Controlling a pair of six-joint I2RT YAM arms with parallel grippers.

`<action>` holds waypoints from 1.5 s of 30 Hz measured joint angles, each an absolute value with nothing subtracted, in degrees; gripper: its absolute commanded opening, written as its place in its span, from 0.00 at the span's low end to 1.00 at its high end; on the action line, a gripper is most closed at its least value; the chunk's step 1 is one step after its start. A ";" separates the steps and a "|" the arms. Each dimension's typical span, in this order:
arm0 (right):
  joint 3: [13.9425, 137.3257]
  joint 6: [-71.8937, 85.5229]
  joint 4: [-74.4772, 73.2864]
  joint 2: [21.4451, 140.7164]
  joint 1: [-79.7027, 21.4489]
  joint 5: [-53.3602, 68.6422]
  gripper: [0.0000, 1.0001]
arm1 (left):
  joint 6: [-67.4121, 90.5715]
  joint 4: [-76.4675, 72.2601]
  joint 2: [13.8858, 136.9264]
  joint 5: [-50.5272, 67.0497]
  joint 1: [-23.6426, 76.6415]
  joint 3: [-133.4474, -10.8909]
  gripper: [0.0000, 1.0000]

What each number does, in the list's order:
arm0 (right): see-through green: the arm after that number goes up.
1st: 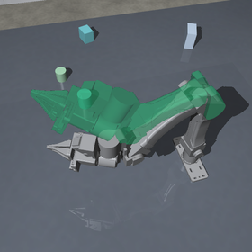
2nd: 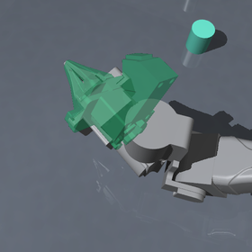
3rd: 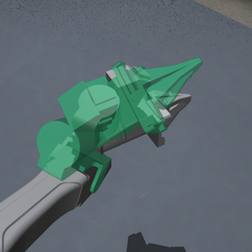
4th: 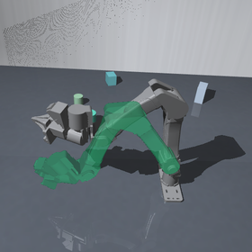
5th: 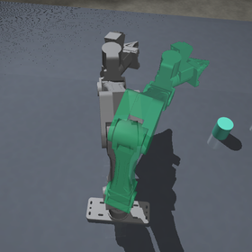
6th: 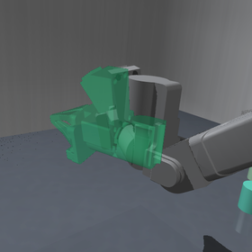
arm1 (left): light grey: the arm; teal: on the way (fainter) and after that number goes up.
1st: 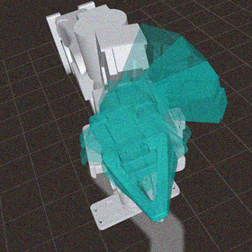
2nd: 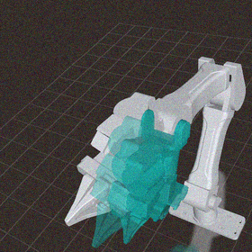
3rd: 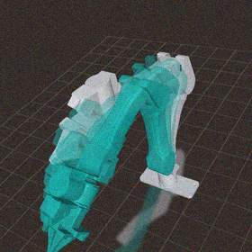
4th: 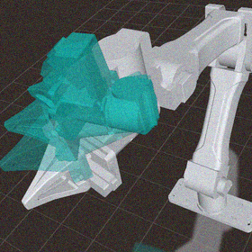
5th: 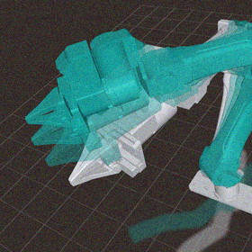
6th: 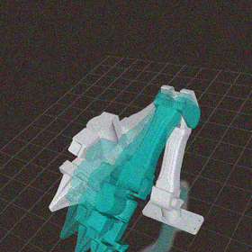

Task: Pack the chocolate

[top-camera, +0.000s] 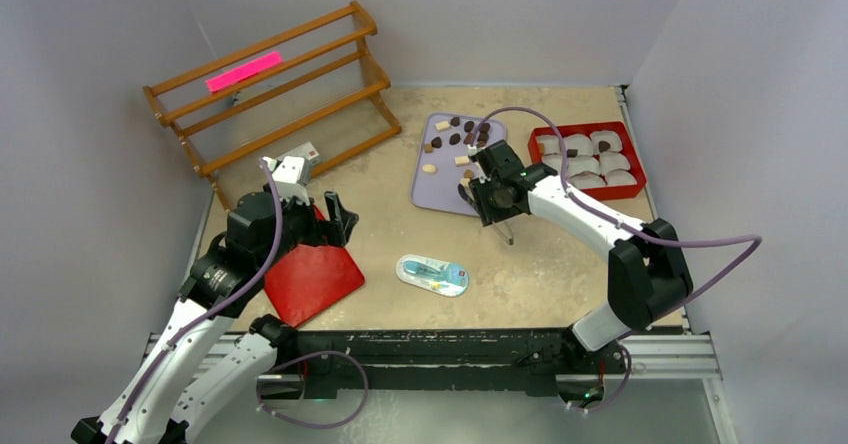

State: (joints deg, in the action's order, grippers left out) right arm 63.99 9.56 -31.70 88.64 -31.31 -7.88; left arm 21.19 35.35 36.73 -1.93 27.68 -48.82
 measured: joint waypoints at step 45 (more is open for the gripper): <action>68.58 10.46 -38.02 91.13 -33.12 -8.56 0.29 | 21.19 35.35 36.67 -1.96 27.68 -48.82 1.00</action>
